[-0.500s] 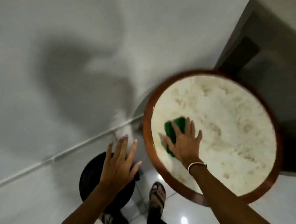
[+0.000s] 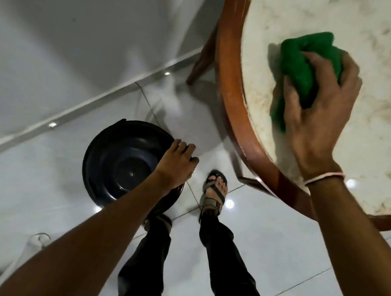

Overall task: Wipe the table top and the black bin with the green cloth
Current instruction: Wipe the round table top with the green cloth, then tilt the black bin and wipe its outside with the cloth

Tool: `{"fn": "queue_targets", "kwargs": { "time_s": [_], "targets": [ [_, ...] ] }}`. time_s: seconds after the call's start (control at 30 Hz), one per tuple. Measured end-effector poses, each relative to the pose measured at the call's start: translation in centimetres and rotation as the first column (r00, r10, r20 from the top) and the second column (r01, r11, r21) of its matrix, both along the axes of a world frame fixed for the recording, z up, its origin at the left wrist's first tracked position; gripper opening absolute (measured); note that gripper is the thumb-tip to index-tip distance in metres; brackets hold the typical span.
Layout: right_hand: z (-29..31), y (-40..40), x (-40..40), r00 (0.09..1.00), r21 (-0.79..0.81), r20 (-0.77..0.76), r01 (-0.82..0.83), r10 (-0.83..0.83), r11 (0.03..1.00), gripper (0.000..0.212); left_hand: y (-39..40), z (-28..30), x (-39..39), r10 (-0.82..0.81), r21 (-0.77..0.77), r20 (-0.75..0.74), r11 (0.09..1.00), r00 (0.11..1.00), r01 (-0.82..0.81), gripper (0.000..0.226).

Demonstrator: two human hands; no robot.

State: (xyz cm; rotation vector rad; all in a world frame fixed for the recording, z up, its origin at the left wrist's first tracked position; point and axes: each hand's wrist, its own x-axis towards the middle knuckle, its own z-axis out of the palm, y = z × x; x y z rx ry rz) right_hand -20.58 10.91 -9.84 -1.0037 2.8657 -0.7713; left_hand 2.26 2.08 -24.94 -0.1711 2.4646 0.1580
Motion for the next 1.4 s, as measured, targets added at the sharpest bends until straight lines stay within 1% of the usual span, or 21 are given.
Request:
{"fn": "queue_targets", "kwargs": {
  "time_s": [0.13, 0.23, 0.3, 0.43, 0.5, 0.57, 0.67, 0.73, 0.77, 0.83, 0.9, 0.97, 1.07, 1.13, 1.2, 1.23, 1.27, 1.3, 1.33, 1.37, 1.4],
  "targets": [
    [2.4, -1.3, 4.2, 0.984, -0.283, 0.121, -0.093, 0.132, 0.955, 0.04, -3.5, 2.0, 3.4, 0.149, 0.095, -0.2, 0.987, 0.968, -0.132, 0.04],
    [2.0, -2.4, 10.6, 0.915, -0.43, 0.309, -0.11, 0.261, 0.896, 0.038, -7.3, 2.9, 9.9, 0.319, 0.113, -0.426, 0.947, 0.847, -0.3, 0.038],
    [0.0, -3.1, 15.6, 0.827, -0.463, 0.488, -0.025, 0.278, 0.886, 0.037, -8.8, 3.2, 14.8, 0.486, 0.144, -0.432, 0.869, 0.76, -0.474, 0.045],
    [-6.6, -5.4, 24.3, 0.547, -0.382, 0.803, 0.165, 0.237, 0.909, 0.043, -9.9, 3.1, 22.4, 0.753, 0.227, -0.472, 0.607, 0.459, -0.762, 0.046],
    [-11.2, -7.5, 28.4, 0.487, -0.365, 0.822, 0.053, 0.295, 0.93, 0.041, -10.3, 1.6, 26.1, 0.777, 0.268, -0.525, 0.538, 0.347, -0.8, 0.043],
    [-14.4, -8.8, 31.1, 0.45, -0.387, 0.776, -0.213, 0.442, 0.897, 0.044, -10.0, 0.7, 27.8, 0.777, 0.338, -0.577, 0.507, 0.251, -0.793, 0.043],
    [-20.2, -11.1, 34.7, 0.461, -0.361, 0.548, -0.623, 0.698, 0.694, 0.048, -9.9, -1.0, 29.4, 0.77, 0.407, -0.625, 0.461, 0.128, -0.789, 0.047],
    [-23.8, -12.5, 35.2, 0.524, -0.317, 0.423, -0.678, 0.739, 0.663, 0.048, -10.5, -1.8, 29.9, 0.77, 0.455, -0.634, 0.438, 0.064, -0.775, 0.053],
    [-25.8, -13.5, 34.8, 0.606, -0.301, 0.413, -0.614, 0.68, 0.73, 0.047, -11.1, -2.1, 30.2, 0.765, 0.462, -0.642, 0.442, 0.055, -0.769, 0.055],
    [-28.7, -15.2, 32.7, 0.764, -0.212, 0.545, -0.274, 0.347, 0.938, 0.042, -11.8, -2.5, 30.6, 0.755, 0.458, -0.652, 0.46, 0.064, -0.76, 0.052],
    [-30.6, -16.8, 30.4, 0.646, -0.037, 0.763, 0.081, -0.024, 0.996, 0.043, -12.4, -2.4, 30.0, 0.748, 0.465, -0.661, 0.475, 0.063, -0.747, 0.052],
    [-30.2, -17.7, 29.6, 0.508, 0.012, 0.855, 0.184, -0.106, 0.983, 0.045, -13.2, -2.3, 28.6, 0.758, 0.467, -0.649, 0.461, 0.062, -0.754, 0.052],
    [-25.1, -15.8, 33.1, 0.542, -0.287, 0.795, -0.06, 0.272, 0.956, 0.046, -14.7, -1.9, 27.0, 0.782, 0.469, -0.619, 0.439, 0.069, -0.766, 0.052],
    [-22.0, -13.1, 35.4, 0.546, -0.433, 0.6, -0.393, 0.585, 0.811, 0.044, -15.4, -1.6, 26.7, 0.788, 0.465, -0.604, 0.47, 0.119, -0.75, 0.054],
    [-23.0, -12.1, 34.0, 0.466, -0.437, 0.453, -0.627, 0.76, 0.645, 0.048, -15.6, -1.2, 26.8, 0.784, 0.459, -0.59, 0.522, 0.192, -0.719, 0.057],
    [-24.5, -12.3, 32.8, 0.498, -0.394, 0.427, -0.649, 0.755, 0.651, 0.049, -15.6, -1.1, 26.8, 0.787, 0.46, -0.577, 0.532, 0.217, -0.711, 0.058],
    [-26.1, -13.0, 31.7, 0.575, -0.357, 0.475, -0.566, 0.666, 0.743, 0.048, -15.7, -1.1, 26.7, 0.79, 0.463, -0.569, 0.539, 0.23, -0.703, 0.059],
    [-27.7, -14.1, 30.4, 0.66, -0.3, 0.59, -0.355, 0.465, 0.885, 0.045, -15.7, -1.2, 26.5, 0.792, 0.469, -0.564, 0.54, 0.234, -0.699, 0.059],
    [-28.9, -15.5, 29.0, 0.627, -0.193, 0.757, -0.057, 0.186, 0.98, 0.042, -15.8, -1.2, 26.1, 0.789, 0.466, -0.568, 0.544, 0.235, -0.698, 0.059],
    [-29.7, -16.5, 28.1, 0.488, -0.055, 0.871, 0.195, -0.048, 0.979, 0.042, -15.8, -1.3, 25.6, 0.78, 0.456, -0.577, 0.553, 0.242, -0.697, 0.059],
    [-30.0, -17.0, 27.5, 0.333, 0.07, 0.924, 0.331, -0.186, 0.941, 0.043, -15.8, -1.4, 25.1, 0.774, 0.447, -0.584, 0.558, 0.245, -0.699, 0.059]
  ]
}}
